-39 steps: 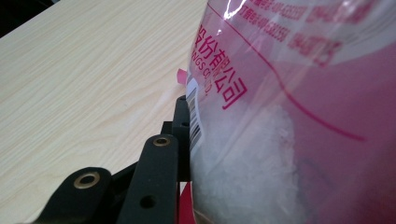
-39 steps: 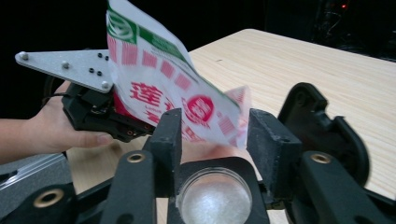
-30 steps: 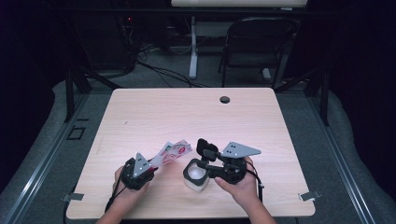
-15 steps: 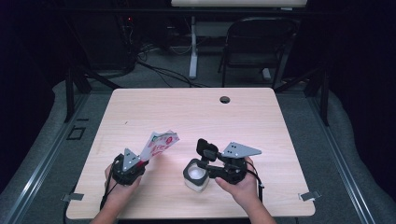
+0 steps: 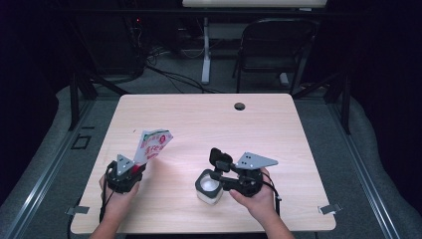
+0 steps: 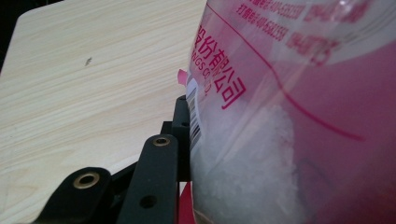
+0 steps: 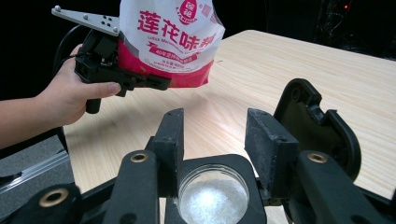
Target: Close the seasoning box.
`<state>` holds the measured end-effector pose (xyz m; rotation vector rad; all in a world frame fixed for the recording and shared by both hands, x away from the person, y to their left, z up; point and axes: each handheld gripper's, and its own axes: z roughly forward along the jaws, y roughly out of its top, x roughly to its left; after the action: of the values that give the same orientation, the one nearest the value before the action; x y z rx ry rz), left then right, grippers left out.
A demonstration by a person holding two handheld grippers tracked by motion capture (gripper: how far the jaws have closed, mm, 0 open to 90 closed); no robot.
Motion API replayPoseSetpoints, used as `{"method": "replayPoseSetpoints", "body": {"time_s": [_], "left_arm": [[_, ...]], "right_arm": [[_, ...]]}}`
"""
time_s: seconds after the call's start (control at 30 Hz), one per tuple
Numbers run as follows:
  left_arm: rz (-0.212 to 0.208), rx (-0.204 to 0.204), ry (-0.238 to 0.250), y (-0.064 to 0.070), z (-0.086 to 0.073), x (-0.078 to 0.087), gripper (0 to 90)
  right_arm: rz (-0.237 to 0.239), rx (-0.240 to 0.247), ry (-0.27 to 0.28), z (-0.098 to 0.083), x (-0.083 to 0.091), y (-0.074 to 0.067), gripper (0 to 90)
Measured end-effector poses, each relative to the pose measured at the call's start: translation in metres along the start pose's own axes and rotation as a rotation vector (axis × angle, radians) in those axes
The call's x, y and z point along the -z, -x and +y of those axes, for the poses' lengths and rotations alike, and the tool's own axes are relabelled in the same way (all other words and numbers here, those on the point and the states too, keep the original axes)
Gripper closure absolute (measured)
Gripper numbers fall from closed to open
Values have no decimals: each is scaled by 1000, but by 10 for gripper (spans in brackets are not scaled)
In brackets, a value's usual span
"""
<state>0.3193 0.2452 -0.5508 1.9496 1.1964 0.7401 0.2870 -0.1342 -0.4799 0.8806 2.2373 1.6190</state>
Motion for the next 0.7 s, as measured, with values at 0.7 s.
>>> {"method": "replayPoseSetpoints", "body": {"time_s": [0.7], "left_arm": [[122, 57, -40, -22, -10, -3, 726]], "right_arm": [[-40, -10, 33, 0, 6, 4, 519]]}}
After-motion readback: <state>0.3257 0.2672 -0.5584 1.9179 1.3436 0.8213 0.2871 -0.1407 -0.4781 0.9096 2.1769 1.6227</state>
